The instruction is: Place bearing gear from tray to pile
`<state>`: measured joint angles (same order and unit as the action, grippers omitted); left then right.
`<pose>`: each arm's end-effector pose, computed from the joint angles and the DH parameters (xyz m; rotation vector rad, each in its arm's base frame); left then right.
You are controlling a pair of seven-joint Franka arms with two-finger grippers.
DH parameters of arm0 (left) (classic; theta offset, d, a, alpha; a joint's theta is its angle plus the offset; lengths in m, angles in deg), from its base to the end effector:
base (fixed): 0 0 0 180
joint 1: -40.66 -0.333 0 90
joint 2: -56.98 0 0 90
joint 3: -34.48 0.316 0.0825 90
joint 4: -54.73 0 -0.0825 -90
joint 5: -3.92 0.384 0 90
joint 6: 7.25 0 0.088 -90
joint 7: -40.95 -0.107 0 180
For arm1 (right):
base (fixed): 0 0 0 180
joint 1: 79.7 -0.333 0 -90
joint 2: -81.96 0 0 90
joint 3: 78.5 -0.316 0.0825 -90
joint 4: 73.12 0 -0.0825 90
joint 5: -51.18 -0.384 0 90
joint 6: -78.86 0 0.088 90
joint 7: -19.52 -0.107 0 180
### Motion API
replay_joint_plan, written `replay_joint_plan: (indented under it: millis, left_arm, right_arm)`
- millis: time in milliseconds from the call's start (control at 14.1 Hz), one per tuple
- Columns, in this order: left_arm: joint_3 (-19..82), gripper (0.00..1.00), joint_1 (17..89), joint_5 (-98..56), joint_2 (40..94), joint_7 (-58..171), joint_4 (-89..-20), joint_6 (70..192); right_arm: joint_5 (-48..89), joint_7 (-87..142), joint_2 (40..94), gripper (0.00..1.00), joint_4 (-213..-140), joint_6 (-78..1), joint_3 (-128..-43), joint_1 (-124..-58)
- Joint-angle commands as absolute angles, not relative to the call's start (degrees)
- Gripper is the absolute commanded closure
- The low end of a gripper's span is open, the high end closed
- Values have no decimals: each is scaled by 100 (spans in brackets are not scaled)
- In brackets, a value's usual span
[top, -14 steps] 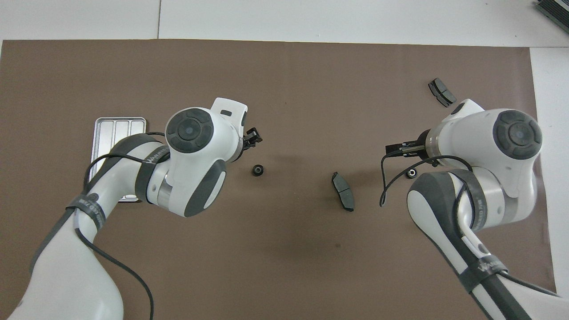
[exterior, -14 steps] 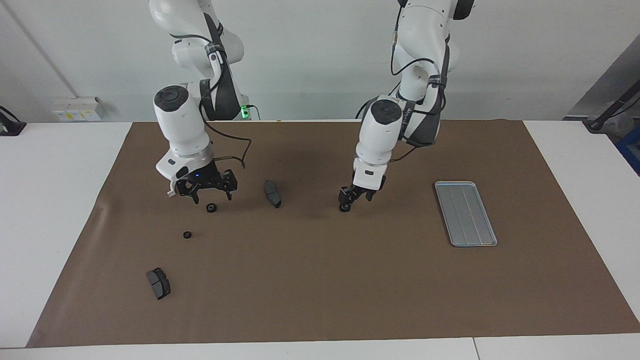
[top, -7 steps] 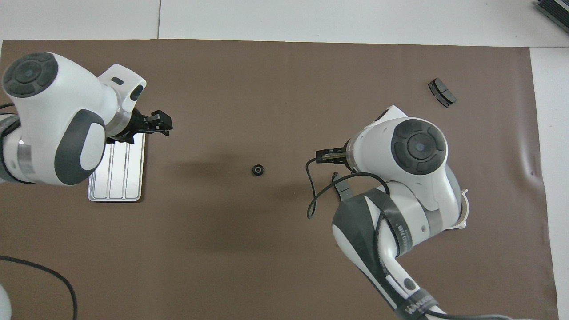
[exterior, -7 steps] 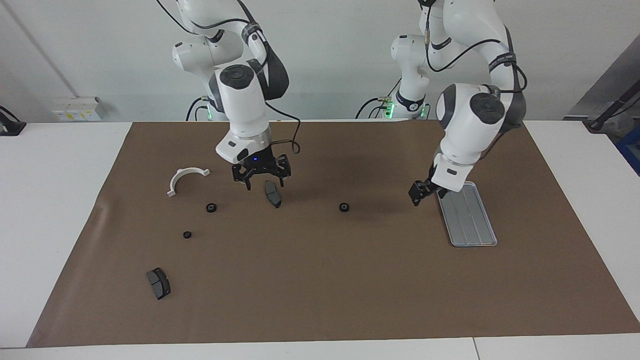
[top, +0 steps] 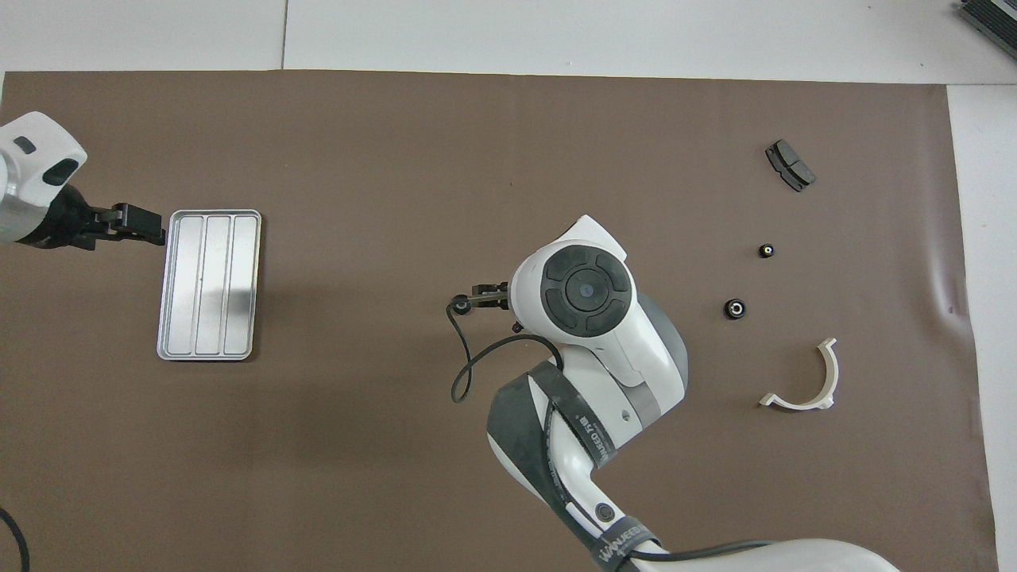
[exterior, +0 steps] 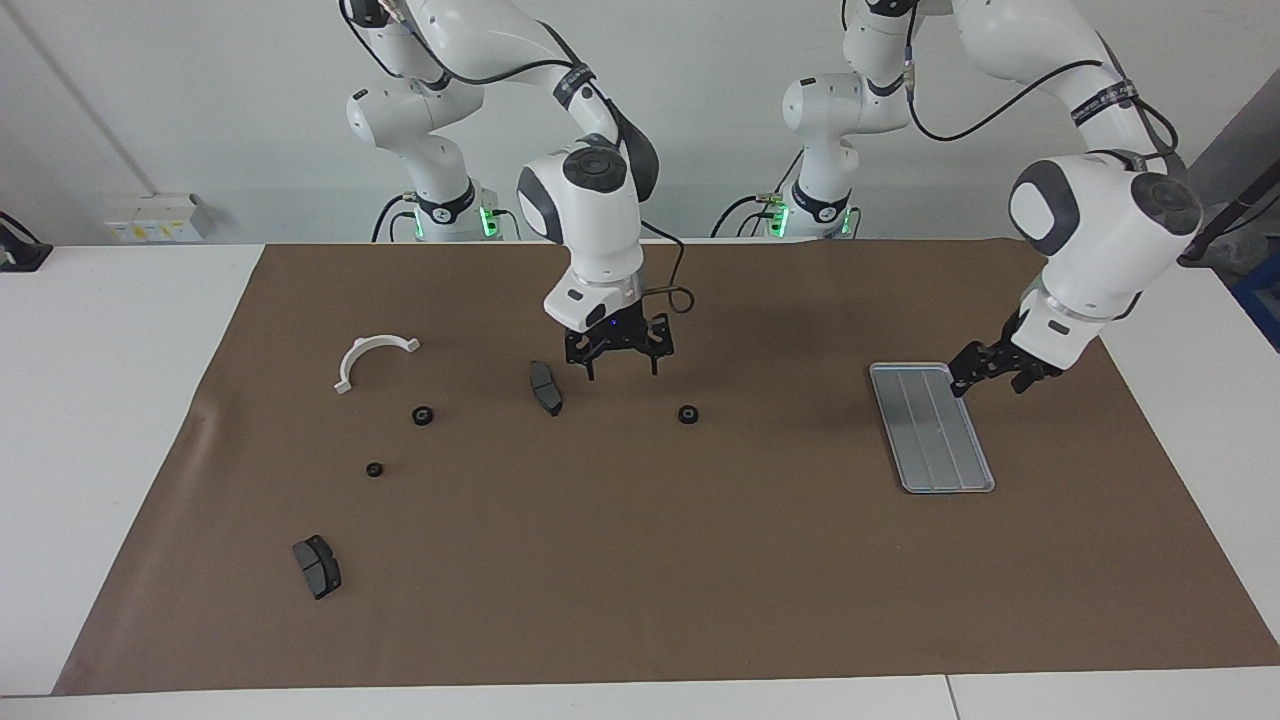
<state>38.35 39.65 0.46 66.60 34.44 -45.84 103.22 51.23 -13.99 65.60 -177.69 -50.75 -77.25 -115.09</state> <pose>0.6099 0.0457 0.4694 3.0969 -0.0131 0.0152 0.5318 0.3617 0.3939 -3.0564 -0.0196 -0.1986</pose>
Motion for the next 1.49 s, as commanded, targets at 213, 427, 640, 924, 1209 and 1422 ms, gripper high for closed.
replay_joint_plan:
  millis: [213,427,640,924,1209,1422]
  left_arm:
    - [3756,0,3934,137,5919,3392,-4134,9340]
    - [3747,0,3978,137,5524,3409,-4142,9032]
    - [3581,0,4083,137,5399,3453,-4134,8917]
    - [3386,0,4338,137,5399,3453,-4177,9005]
    - [3386,0,4365,146,5294,3427,-4336,9040]
    - [3404,0,4304,163,5311,3436,-4344,9154]
  right_arm:
    - [5354,-2020,5508,0,-16955,-5412,-7710,-12039]
    - [5504,-2030,5270,0,-16945,-5683,-7710,-12056]
    - [5662,-2030,5102,0,-16945,-5956,-7710,-12048]
    - [5715,-2021,5023,0,-16945,-6159,-7710,-12048]
    - [5830,-2012,4926,19,-16963,-6291,-7710,-12057]
    - [5830,-2021,4926,25,-16980,-6326,-7710,-12065]
